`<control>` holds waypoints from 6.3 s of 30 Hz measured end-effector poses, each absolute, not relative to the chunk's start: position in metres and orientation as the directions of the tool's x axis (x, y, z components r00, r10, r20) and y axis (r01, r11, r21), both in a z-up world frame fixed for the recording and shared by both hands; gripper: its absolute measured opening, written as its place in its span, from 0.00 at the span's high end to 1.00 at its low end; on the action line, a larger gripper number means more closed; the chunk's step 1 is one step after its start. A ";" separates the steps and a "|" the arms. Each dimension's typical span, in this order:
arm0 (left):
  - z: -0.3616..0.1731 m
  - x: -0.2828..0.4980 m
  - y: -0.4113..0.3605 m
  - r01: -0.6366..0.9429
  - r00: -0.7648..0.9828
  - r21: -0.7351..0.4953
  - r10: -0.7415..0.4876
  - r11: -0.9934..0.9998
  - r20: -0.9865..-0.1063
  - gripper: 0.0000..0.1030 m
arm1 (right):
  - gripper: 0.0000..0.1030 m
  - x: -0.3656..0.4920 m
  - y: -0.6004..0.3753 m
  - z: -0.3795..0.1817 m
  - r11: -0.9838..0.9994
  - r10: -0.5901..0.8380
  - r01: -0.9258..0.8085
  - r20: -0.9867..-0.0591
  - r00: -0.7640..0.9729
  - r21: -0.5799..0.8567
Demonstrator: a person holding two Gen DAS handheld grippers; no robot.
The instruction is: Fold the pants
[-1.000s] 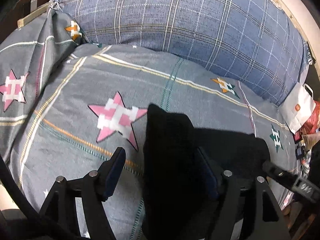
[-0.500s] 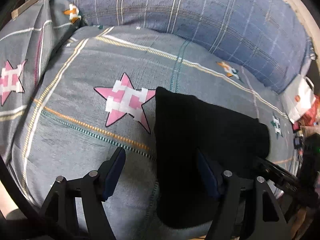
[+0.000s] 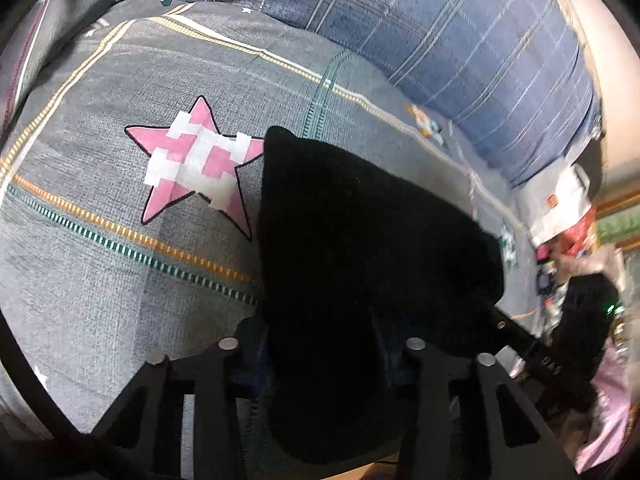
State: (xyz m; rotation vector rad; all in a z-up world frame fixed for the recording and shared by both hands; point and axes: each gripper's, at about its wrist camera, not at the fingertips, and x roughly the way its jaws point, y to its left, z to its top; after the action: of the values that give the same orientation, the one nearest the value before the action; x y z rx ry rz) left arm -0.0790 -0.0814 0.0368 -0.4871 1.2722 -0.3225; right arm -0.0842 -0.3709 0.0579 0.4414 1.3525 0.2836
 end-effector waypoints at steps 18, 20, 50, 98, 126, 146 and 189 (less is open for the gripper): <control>0.027 -0.074 -0.060 -0.125 0.260 -0.632 -0.589 0.765 -0.765 0.56 | 0.64 -0.088 -0.376 0.066 0.836 0.521 0.062 -0.825 0.221 0.545; 0.029 -0.074 -0.059 -0.124 0.263 -0.638 -0.595 0.760 -0.759 0.56 | 0.62 -0.086 -0.383 0.060 0.803 0.558 0.106 -0.802 0.214 0.587; 0.058 -0.099 -0.100 0.057 0.384 -0.325 -0.321 0.944 -0.866 0.72 | 0.64 -0.090 -0.365 0.070 0.880 0.459 0.023 -0.863 0.213 0.474; 0.115 -0.138 -0.087 0.041 0.520 -0.241 -0.227 0.970 -0.824 0.28 | 0.28 -0.139 -0.371 0.145 0.889 0.441 -0.045 -0.826 0.352 0.456; 0.061 -0.031 -0.098 -0.009 0.414 -0.261 -0.234 0.965 -0.879 0.59 | 0.70 -0.032 -0.361 0.055 0.933 0.350 -0.007 -0.905 0.241 0.359; 0.074 -0.090 -0.109 -0.009 0.539 -0.034 -0.024 0.999 -0.842 0.35 | 0.41 -0.086 -0.373 0.070 0.936 0.324 0.048 -0.909 0.261 0.348; 0.118 -0.230 -0.145 -0.048 0.680 0.120 0.120 0.992 -0.723 0.14 | 0.28 -0.217 -0.349 0.137 0.952 0.282 -0.001 -0.879 0.384 0.305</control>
State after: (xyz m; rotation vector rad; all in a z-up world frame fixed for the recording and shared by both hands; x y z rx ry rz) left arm -0.2296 -0.1450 0.1175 0.0935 0.8182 0.0946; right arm -0.2166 -0.3494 0.1373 0.2725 1.1671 0.1832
